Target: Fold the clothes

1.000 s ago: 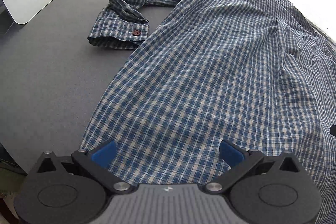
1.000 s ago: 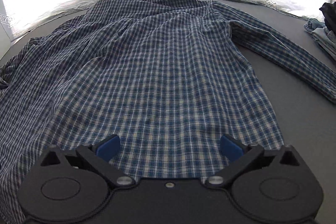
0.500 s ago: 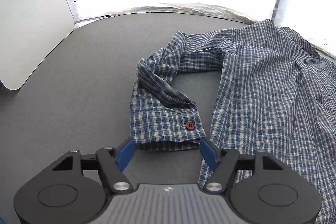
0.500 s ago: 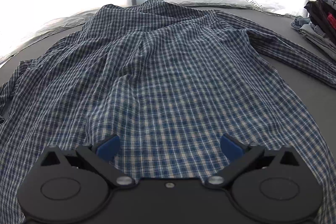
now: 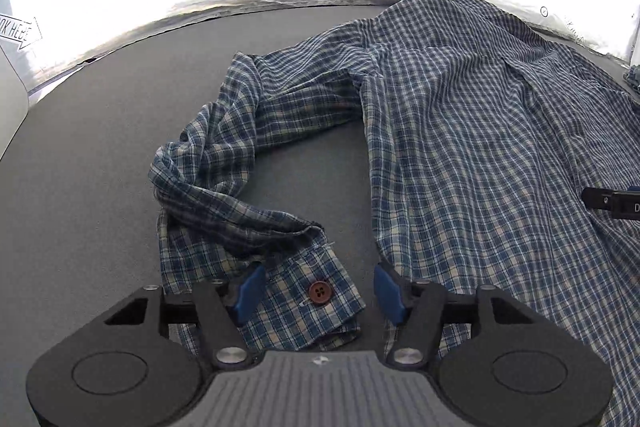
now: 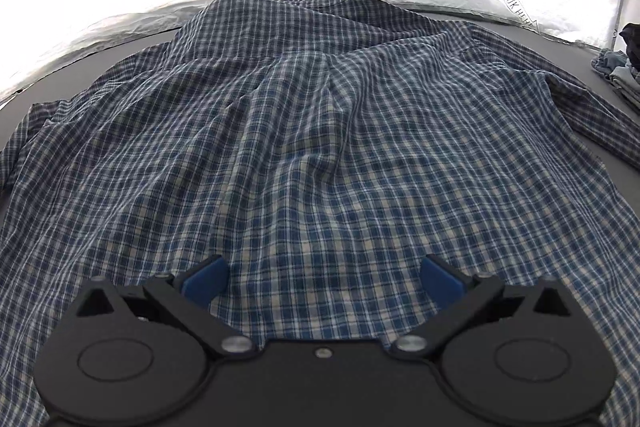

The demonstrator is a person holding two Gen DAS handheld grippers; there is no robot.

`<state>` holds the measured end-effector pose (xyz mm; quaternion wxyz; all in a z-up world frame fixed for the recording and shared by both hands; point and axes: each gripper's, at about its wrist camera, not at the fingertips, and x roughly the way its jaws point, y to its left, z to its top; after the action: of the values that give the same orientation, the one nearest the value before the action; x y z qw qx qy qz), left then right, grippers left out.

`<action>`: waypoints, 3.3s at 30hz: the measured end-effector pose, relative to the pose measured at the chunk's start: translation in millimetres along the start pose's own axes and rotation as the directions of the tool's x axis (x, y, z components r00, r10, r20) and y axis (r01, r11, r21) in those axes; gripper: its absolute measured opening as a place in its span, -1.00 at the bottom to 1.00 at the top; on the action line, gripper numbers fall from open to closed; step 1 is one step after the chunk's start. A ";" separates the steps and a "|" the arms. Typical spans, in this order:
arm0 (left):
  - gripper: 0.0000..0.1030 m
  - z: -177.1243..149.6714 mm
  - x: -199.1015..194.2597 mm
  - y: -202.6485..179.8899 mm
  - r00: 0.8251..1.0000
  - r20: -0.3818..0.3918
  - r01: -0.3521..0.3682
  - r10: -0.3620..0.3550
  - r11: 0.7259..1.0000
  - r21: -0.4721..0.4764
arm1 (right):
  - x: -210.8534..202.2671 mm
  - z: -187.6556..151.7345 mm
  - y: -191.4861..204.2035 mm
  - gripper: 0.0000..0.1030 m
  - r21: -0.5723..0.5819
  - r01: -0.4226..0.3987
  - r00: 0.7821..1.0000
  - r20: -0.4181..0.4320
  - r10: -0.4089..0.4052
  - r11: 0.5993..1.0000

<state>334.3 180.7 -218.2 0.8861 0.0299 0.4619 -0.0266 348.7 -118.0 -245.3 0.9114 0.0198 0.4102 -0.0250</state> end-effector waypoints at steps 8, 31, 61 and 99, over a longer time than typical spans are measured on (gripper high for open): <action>-0.06 2.7 2.6 5.9 1.000 0.023 0.001 -0.001 1.000 0.008 | 0.8 -7.7 1.2 1.00 0.036 0.026 0.994 0.102 -0.029 0.999; 0.27 1.8 -95.8 197.3 0.903 -0.025 -0.331 0.430 0.656 -0.678 | -0.2 -13.8 -0.9 1.00 0.041 0.019 0.988 0.155 -0.025 0.999; -0.73 55.6 -63.9 211.5 0.916 0.083 -0.242 0.393 0.705 -0.666 | 0.2 -15.5 -1.4 1.00 0.037 0.024 0.986 0.163 -0.029 0.999; 0.61 65.0 -43.4 214.3 0.841 0.048 -0.427 0.540 0.715 -0.553 | 3.3 -10.9 2.1 1.00 0.041 0.035 0.985 0.166 -0.042 0.999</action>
<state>378.6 390.1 -139.3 0.8781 -0.0942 0.3328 0.3305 342.9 -115.4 -255.0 0.9413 0.0271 0.3324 -0.0519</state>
